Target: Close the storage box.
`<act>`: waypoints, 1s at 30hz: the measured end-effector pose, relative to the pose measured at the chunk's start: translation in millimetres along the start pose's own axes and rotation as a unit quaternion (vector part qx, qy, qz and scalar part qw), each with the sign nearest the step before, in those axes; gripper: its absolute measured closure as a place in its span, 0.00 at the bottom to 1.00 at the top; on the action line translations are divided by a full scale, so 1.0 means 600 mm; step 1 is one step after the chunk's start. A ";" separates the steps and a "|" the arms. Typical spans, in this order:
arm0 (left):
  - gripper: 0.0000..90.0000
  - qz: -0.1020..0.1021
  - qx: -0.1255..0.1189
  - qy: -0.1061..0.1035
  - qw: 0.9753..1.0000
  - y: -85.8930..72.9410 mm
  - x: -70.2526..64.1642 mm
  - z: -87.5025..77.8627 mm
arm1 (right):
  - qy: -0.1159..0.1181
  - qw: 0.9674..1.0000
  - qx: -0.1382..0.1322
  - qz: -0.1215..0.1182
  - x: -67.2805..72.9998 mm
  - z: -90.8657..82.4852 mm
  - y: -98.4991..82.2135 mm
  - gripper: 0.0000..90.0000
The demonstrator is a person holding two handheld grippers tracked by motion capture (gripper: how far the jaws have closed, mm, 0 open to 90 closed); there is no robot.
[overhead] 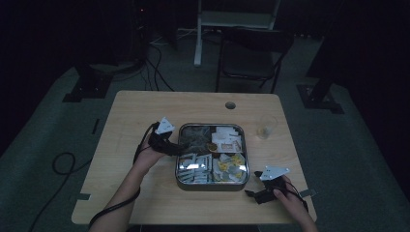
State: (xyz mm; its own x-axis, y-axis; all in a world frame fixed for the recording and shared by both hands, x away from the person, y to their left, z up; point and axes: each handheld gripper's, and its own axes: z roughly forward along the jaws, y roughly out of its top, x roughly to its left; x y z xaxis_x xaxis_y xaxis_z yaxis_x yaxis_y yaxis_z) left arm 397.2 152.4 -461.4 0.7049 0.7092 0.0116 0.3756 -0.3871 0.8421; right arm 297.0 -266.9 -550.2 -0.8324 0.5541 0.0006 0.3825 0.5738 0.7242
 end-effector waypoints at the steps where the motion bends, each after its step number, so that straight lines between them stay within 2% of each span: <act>1: 0.02 0.000 0.000 0.000 1.000 0.000 0.000 0.000 | 0.000 1.000 0.000 0.000 0.000 0.000 0.000 0.15; 6: 0.02 0.000 -0.001 0.006 1.000 -0.013 0.017 -0.010 | 0.000 1.000 0.000 0.000 0.000 0.000 0.000 0.15; 9: 0.02 -0.009 -0.002 0.008 1.000 -0.018 0.024 -0.016 | 0.000 1.000 0.000 0.000 0.000 0.000 0.000 0.15; 12: 0.02 -0.006 -0.006 0.004 1.000 -0.023 0.027 -0.022 | 0.000 1.000 0.000 0.000 0.000 0.000 0.000 0.15; 16: 0.02 -0.009 -0.009 0.011 1.000 -0.033 0.034 -0.033 | 0.000 1.000 0.000 0.000 0.000 0.000 0.000 0.15; 30: 0.02 -0.025 0.001 0.029 0.999 -0.080 0.062 -0.063 | 0.000 1.000 0.000 0.000 0.000 0.000 0.000 0.15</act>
State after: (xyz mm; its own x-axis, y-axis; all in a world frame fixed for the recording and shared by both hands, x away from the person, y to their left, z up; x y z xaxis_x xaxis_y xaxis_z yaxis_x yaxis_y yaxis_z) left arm 382.4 219.5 -481.1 0.6492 0.7606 0.0010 0.4107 -0.3516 0.8412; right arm 297.0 -266.9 -550.2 -0.8320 0.5548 0.0006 0.3827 0.5733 0.7244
